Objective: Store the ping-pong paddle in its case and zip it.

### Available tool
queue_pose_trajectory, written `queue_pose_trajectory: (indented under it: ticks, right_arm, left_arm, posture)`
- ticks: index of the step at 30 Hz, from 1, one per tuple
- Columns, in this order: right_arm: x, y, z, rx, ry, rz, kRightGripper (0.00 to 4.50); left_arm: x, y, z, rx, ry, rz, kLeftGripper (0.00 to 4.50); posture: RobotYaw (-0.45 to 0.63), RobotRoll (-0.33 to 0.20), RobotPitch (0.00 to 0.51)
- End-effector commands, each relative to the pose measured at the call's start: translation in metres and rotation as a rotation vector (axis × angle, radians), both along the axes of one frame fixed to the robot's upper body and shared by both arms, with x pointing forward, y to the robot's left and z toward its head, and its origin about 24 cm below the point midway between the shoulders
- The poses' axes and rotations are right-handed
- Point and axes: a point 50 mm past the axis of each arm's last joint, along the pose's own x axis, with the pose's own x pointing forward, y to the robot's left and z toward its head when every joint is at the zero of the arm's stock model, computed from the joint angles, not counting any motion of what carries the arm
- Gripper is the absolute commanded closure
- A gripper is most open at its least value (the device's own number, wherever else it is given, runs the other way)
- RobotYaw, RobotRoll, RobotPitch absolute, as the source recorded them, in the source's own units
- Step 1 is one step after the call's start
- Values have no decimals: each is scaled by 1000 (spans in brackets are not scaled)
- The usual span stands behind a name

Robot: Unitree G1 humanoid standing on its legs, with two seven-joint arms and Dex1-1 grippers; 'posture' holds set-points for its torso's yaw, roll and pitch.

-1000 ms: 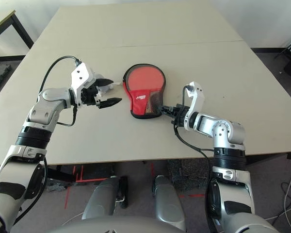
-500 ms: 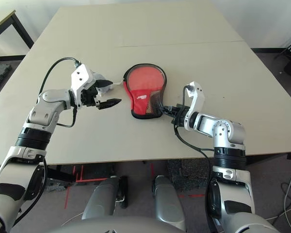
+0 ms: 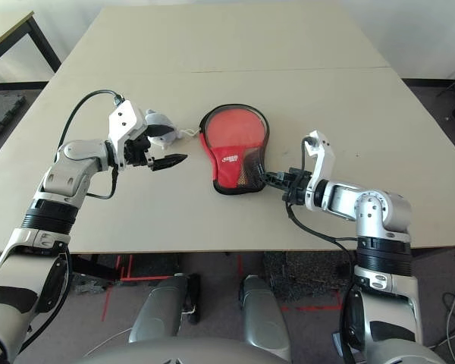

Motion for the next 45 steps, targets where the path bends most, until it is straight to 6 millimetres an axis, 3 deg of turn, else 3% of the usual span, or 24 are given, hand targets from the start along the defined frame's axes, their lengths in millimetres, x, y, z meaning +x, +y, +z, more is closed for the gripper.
queue_pose_trajectory:
  ticks: [1,7,17,23,28,32,40,41,45]
  right_arm:
    - [-16,-11,4,-9,28,57,4484]
    - [-39,-34,1,-76,89,91,4484]
    - [-62,-49,1,-109,145,146,4484]
    - [-71,-65,-5,-168,188,134,4484]
    - [-66,-66,-7,-204,168,136,4484]
    - [-60,-70,6,-192,107,156,3394]
    - [-38,-92,44,-216,-97,103,251]
    - [-31,-93,48,-234,-147,85,17]
    - [8,-70,54,-349,-380,50,17]
  left_arm:
    - [2,2,-1,0,3,10,0]
    - [3,1,-4,-1,7,6,0]
    - [4,0,-6,0,11,-4,0]
    - [4,-1,-6,4,12,-10,0]
    - [4,-2,-6,2,10,-14,0]
    - [5,-2,-3,1,3,-17,0]
    - [6,-1,1,1,-10,-14,0]
    - [7,-1,1,1,-11,-12,0]
    - [7,1,1,2,-8,-3,0]
  posture:
    - [81,0,136]
    - [72,0,136]
    - [57,0,136]
    - [61,0,133]
    - [76,0,127]
    - [100,0,119]
    - [117,0,107]
    - [117,0,107]
    - [111,0,108]
